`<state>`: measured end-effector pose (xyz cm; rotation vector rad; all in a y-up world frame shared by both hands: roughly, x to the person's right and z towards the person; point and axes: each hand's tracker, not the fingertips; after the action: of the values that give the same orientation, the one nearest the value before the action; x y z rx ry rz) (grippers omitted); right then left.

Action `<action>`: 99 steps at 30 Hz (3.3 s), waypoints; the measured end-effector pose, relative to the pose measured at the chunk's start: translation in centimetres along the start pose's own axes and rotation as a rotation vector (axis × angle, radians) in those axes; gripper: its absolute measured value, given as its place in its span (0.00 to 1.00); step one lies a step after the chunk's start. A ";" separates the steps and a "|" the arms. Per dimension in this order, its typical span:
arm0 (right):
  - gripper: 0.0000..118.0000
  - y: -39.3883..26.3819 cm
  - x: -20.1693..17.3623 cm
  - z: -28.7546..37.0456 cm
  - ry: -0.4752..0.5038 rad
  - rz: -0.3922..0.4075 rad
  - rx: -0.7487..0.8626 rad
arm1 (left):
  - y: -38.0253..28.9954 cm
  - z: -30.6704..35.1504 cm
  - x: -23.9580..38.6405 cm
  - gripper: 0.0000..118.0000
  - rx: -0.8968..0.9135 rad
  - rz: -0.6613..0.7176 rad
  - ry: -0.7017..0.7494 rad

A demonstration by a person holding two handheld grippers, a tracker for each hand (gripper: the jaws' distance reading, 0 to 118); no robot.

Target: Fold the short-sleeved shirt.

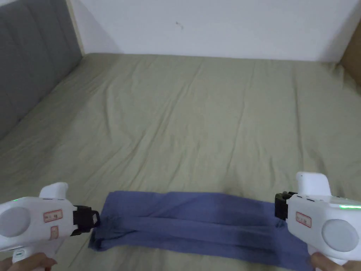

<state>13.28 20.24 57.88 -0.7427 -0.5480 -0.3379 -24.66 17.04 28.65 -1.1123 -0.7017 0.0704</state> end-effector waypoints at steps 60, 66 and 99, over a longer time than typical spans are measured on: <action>0.00 -6.1 17.9 4.5 -0.082 -0.471 -0.004 | -3.9 -12.5 30.8 0.76 -0.287 -0.316 -0.498; 0.00 -6.0 17.7 4.7 -0.057 -0.465 0.012 | -3.1 -12.0 28.3 0.03 -0.217 -0.336 -0.331; 0.00 -6.1 18.6 5.1 -0.053 -0.478 -0.001 | -7.9 -13.5 31.0 0.03 -0.401 -0.352 -0.580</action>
<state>23.69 17.88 75.08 -0.6173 -0.7753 -0.7627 4.86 14.68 46.80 -1.3454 -1.4708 -0.0553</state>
